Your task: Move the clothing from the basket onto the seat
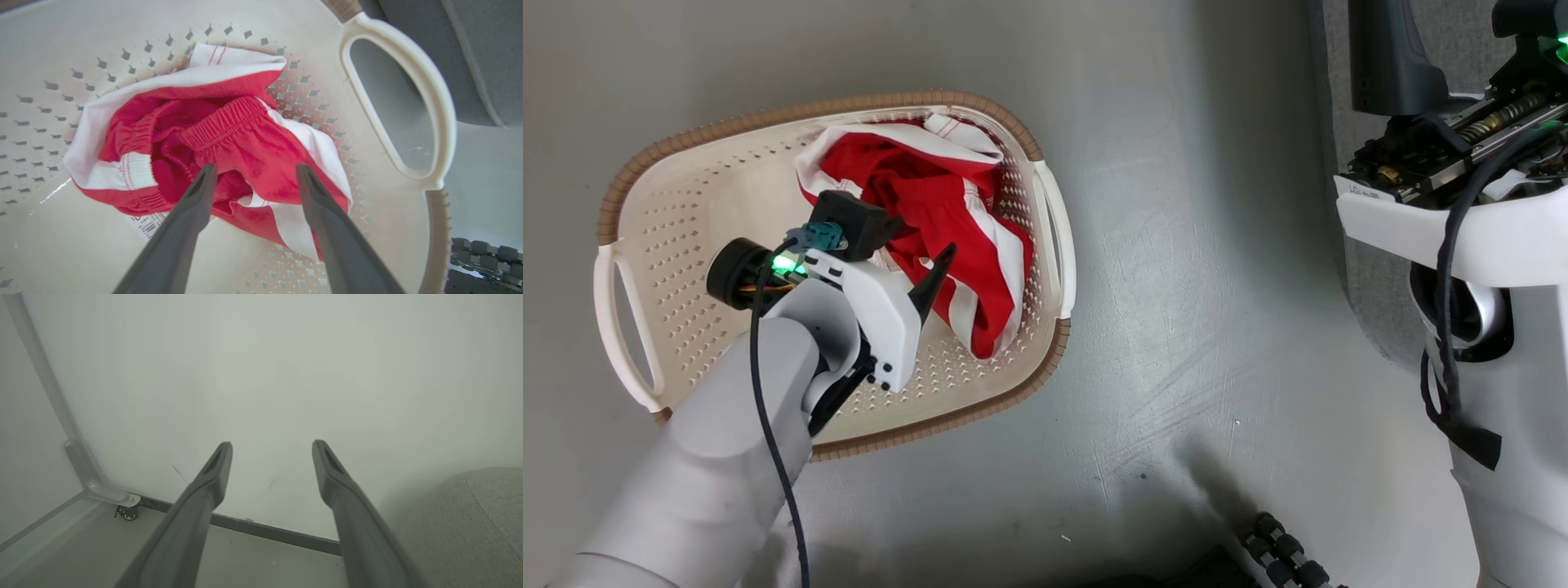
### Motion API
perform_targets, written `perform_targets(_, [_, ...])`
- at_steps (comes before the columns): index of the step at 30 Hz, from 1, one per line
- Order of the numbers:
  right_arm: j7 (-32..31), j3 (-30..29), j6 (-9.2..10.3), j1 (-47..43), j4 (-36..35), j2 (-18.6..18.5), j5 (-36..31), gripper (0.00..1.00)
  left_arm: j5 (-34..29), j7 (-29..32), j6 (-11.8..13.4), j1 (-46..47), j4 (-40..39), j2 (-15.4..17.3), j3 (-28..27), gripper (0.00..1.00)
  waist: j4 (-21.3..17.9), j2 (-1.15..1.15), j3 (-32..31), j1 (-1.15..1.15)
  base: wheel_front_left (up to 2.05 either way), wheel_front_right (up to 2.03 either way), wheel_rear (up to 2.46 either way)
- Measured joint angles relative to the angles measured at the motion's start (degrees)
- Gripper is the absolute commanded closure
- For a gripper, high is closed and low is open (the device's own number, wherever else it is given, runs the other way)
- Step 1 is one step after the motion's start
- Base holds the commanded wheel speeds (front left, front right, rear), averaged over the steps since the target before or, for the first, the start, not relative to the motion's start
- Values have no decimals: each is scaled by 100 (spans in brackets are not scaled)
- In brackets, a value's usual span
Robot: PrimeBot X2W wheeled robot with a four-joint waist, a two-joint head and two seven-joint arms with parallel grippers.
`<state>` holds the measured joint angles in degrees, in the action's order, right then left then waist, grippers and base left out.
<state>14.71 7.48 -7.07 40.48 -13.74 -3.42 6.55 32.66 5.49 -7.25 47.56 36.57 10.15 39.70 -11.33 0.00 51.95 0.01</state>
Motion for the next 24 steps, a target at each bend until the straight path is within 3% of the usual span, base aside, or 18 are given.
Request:
perform_targets(7, [0, 0, -1, 112, -44, 0, 92, 0, 169, 7, 0, 132, 179, -134, -9, 0, -78, 0, 140, 0, 0, 0, 0])
perform_targets(23, [0, -3, -1, 112, -56, 1, 189, 0, 331, 54, 0, 382, 547, -88, 163, 0, -332, 0, 372, 0, 0, 0, 0])
perform_targets(24, [0, -3, -1, 112, -56, 1, 197, 0, 331, 67, 0, 382, 557, -83, 200, 33, -346, 0, 381, 0, 0, 0, 0])
